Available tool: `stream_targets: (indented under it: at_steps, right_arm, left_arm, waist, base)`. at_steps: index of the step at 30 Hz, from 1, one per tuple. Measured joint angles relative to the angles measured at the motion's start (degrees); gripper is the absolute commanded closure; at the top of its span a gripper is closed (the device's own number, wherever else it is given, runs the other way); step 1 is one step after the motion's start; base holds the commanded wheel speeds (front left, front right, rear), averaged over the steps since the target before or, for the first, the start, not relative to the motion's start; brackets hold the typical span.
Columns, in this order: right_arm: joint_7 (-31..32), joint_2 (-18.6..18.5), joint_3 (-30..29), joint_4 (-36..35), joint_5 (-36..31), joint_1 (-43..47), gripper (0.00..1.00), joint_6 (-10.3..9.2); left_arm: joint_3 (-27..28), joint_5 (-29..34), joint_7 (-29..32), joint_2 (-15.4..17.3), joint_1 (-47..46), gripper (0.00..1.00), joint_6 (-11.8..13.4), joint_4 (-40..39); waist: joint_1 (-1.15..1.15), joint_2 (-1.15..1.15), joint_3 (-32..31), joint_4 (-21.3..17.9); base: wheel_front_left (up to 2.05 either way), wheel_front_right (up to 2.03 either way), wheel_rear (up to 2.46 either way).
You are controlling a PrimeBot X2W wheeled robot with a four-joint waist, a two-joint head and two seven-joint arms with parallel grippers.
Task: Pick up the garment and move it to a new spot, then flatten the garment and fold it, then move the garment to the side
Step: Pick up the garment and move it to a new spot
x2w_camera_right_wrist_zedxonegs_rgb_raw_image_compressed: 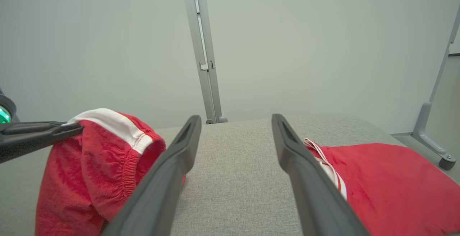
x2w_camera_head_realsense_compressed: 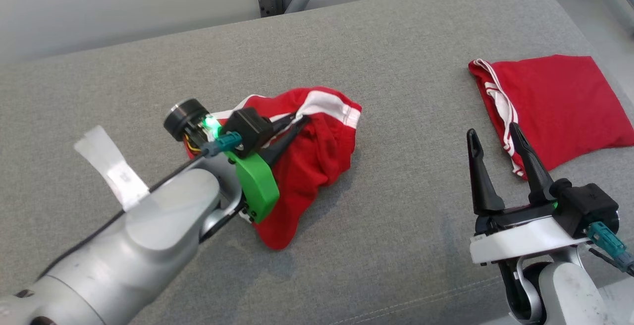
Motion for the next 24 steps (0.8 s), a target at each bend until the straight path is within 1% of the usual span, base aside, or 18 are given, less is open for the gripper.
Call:
stream_targets:
  at_steps: [5,7,8,11,14,15,17,18,24]
  right_arm:
    - [-0.4,0.0,0.5,0.5,0.4,-0.1,0.00,0.00]
    - [-0.5,0.0,0.9,0.7,0.4,-0.2,0.00,0.00]
    - [-0.6,0.0,1.0,0.8,0.4,-0.3,0.00,0.00]
    - [-0.8,0.0,1.3,1.2,0.6,-0.4,0.00,0.00]
    - [-0.9,0.0,1.3,1.7,0.7,-0.7,0.00,0.00]
    - [-0.9,0.0,1.2,1.8,0.7,-0.7,0.00,0.00]
    - [-0.9,0.0,1.2,1.9,0.7,-0.7,0.00,0.00]
    - [-0.9,0.0,0.8,2.1,0.7,-0.7,0.00,0.00]
    - [-1.0,0.0,0.2,2.7,0.7,-0.3,0.00,0.00]
  left_arm:
    - [0.6,-0.4,-1.5,-6.9,3.4,1.00,0.7,8.5]
    - [1.4,-0.4,-1.7,-9.3,4.4,1.00,0.8,11.4]
    - [2.0,-0.5,-1.7,-10.4,4.8,1.00,1.3,12.8]
    - [3.9,-0.3,-1.9,-12.9,6.0,1.00,1.3,15.4]
    - [5.6,0.3,-1.9,-14.4,7.4,1.00,1.3,17.3]
    - [6.1,0.6,-1.9,-14.7,7.8,0.78,1.2,17.7]
    - [6.8,0.6,-1.9,-15.1,8.1,0.00,1.2,18.0]
    - [8.3,0.9,-1.9,-15.6,8.5,0.00,1.2,18.1]
    - [12.2,4.0,-1.9,-16.3,10.4,0.00,1.2,16.0]
  waist:
    - [0.00,0.00,1.1,-0.7]
    - [0.00,0.00,1.4,-1.0]
    - [0.00,0.00,1.6,-1.2]
    - [0.00,0.00,1.8,-1.7]
    - [0.00,0.00,1.7,-1.8]
    - [0.00,0.00,1.6,-1.8]
    - [0.00,0.00,1.4,-1.8]
    - [0.00,0.00,1.1,-1.5]
    - [0.00,0.00,-0.7,-0.2]
  base:
    - [0.00,0.00,0.00]
    - [0.00,0.00,0.00]
    - [0.00,0.00,0.00]
    - [0.00,0.00,0.00]
    - [0.00,0.00,0.00]
    - [0.00,0.00,0.00]
    - [0.00,0.00,0.00]
    - [0.00,0.00,0.00]
    - [0.00,0.00,0.00]
